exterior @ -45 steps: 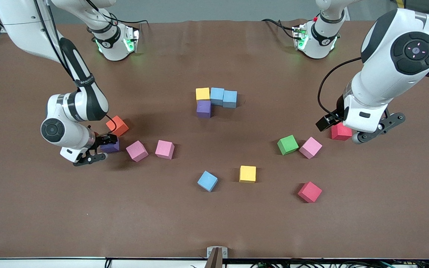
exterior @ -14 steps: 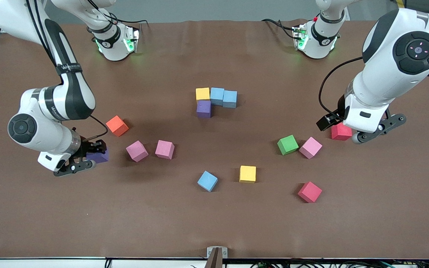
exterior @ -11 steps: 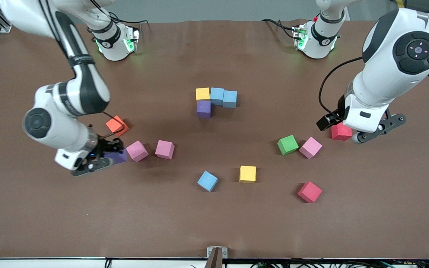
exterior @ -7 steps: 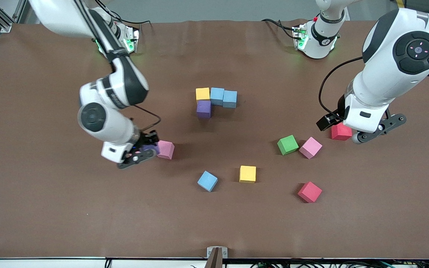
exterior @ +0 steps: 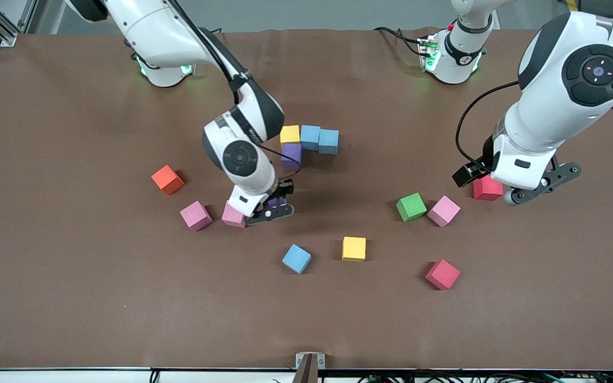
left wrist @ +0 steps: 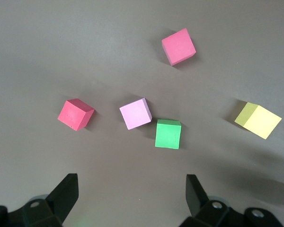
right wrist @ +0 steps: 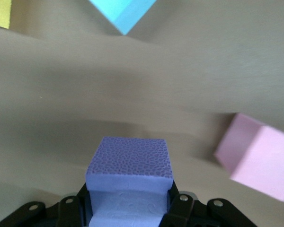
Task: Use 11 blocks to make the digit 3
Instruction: 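Lift the purple cube and carry it toward the center row, then lower the purple cube next to the first purple cube with the right gripper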
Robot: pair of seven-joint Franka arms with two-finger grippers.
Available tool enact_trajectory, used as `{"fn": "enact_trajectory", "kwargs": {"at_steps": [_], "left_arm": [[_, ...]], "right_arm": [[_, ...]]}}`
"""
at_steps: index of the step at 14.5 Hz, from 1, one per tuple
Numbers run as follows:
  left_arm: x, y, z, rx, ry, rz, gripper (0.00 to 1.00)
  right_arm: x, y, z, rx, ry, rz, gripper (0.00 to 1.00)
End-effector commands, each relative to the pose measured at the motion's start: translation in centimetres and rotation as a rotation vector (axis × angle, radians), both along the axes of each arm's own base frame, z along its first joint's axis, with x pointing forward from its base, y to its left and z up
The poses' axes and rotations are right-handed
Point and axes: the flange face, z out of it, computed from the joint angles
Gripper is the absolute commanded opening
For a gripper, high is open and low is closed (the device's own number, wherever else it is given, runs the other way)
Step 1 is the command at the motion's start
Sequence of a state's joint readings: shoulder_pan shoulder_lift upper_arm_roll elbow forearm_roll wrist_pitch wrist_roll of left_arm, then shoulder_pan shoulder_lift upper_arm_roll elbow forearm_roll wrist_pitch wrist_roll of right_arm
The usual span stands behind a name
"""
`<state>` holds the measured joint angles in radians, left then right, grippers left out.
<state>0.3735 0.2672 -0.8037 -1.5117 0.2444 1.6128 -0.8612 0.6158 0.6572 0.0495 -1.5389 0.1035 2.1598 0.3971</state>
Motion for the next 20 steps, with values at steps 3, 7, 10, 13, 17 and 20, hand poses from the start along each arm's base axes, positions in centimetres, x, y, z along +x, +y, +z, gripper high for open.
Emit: {"fn": "enact_trajectory", "kwargs": {"at_steps": [3,7,10,13,17,20], "left_arm": [[-0.2,0.1,0.8,0.005,-0.008,-0.015,1.00],[-0.1,0.1,0.9,0.003,-0.010,-0.015,1.00],[-0.2,0.1,0.8,0.006,-0.008,-0.015,1.00],[-0.1,0.3,0.8,0.004,-0.009,-0.013,1.00],[-0.2,0.1,0.8,0.006,-0.010,-0.013,1.00],[-0.1,0.0,0.6,0.002,-0.003,-0.017,1.00]], "right_arm": [[-2.1,2.9,-1.8,-0.008,0.021,-0.004,0.08],[-4.9,3.7,-3.8,-0.046,0.065,0.032,0.08],[-5.7,3.1,-4.9,-0.066,0.087,0.033,0.08],[-5.7,3.0,-5.1,-0.070,0.092,0.032,0.08],[-6.2,3.0,-5.6,-0.082,0.106,0.037,0.08],[-6.3,3.1,-5.6,-0.081,0.107,0.038,0.09]]}}
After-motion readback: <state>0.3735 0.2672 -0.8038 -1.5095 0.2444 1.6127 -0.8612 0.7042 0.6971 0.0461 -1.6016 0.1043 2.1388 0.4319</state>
